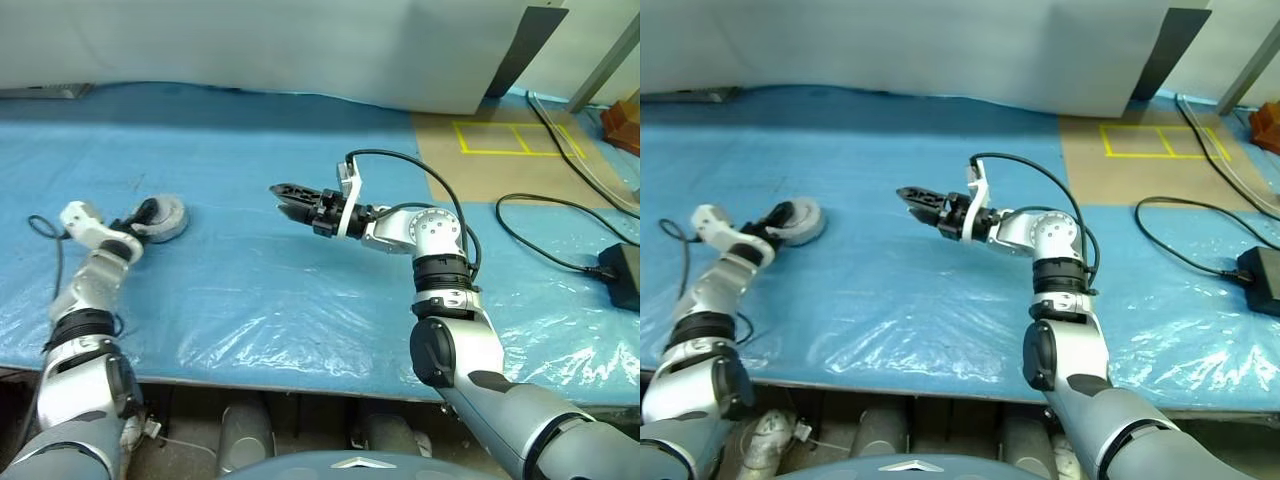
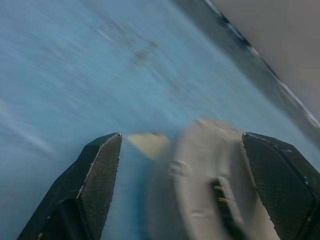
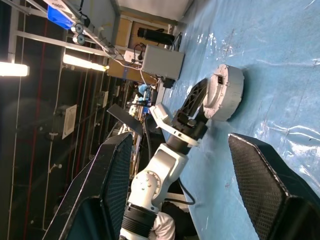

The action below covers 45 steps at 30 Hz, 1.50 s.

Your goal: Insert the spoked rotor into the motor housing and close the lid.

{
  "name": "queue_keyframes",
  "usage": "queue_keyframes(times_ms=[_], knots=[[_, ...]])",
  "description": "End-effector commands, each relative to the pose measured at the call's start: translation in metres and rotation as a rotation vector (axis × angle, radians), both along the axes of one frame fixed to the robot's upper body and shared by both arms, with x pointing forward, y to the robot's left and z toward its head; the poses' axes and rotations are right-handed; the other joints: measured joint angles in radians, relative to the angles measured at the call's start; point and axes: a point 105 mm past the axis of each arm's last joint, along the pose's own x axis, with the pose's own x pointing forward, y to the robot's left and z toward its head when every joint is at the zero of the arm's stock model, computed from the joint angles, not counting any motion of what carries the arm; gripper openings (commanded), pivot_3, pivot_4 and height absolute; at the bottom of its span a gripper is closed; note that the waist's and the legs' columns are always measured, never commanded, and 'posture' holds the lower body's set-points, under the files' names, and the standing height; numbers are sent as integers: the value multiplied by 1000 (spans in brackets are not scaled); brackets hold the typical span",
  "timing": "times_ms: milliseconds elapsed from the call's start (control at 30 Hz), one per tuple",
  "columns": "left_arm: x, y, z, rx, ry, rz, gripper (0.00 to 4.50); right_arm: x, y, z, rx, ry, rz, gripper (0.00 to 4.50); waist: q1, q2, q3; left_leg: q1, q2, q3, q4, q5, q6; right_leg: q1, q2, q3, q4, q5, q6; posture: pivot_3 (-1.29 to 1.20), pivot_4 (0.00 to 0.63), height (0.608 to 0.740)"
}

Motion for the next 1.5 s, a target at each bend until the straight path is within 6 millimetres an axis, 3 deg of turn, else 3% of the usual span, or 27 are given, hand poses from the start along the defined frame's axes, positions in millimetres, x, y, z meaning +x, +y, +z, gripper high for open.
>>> queue_keyframes(times_ms=[33,133,200,267,333,400,500,567,667,767,867,1067,1267,1500], knots=[[-24,47,16,61,-16,129,4047,-2,3,15,33,-64,7,3190,5,0,0,0,0,0,0,0,0,0,0,0,0,0,0,0,150,740],[-31,59,27,87,-41,142,4047,-2,4,15,35,-68,8,3190,14,0,0,0,0,-1,0,0,0,1,-1,-1,0,0,0,0,150,740],[-30,62,54,113,-131,113,4047,-1,3,19,36,-104,-4,3190,19,0,0,0,0,-1,0,0,0,2,-2,-1,0,0,0,0,150,740],[-25,52,85,150,-226,36,4047,2,-3,25,36,-160,-35,3190,23,0,0,0,0,-1,1,0,0,3,-3,-2,1,0,0,0,150,740],[-17,23,114,183,-324,-102,4047,3,-11,31,20,-240,-65,3190,28,0,0,0,0,-1,1,0,0,3,-3,-2,1,0,0,0,150,740],[-10,-21,138,223,-400,-273,4047,6,-23,38,-11,-351,-134,3190,34,0,0,-1,0,-2,1,0,0,3,-3,-4,0,0,0,0,150,740],[-5,-78,151,220,-452,-477,4047,8,-35,39,-112,-524,-218,3190,34,0,0,-1,-1,-1,1,0,0,3,-3,-4,0,0,0,0,150,740],[-1,-132,150,219,-459,-652,4047,2,-38,37,-190,-620,-228,3190,32,1,0,-1,-1,-1,1,0,0,3,-3,-4,0,0,0,0,150,740],[-2,-191,140,222,-449,-816,4047,3,-47,33,-269,-671,-299,3190,21,1,0,-1,0,-1,2,0,0,3,-2,-1,0,0,0,0,150,740],[-6,-237,121,258,-432,-926,4047,3,-54,24,-324,-674,-326,3190,2,1,0,-1,0,-1,2,0,0,3,-2,0,0,0,0,0,150,740],[-9,-269,104,270,-418,-988,4047,7,-61,17,-392,-667,-346,3190,-2,1,0,0,0,-1,1,0,0,3,-1,2,0,0,0,0,150,740],[-20,-296,97,354,-441,-1120,4047,22,-78,12,-480,-675,-453,3190,-6,1,0,0,0,-1,1,0,0,3,-1,2,0,0,0,0,150,740],[-14,-290,102,405,-446,-1120,4047,17,-78,5,-590,-813,-498,3190,-5,2,1,0,0,-1,1,0,0,3,-1,2,0,0,0,0,150,740],[1,-287,113,376,-449,-1064,4047,28,-78,2,-668,-871,-598,3190,-11,2,1,0,-1,-1,1,0,0,3,-1,3,0,0,0,0,150,740]])
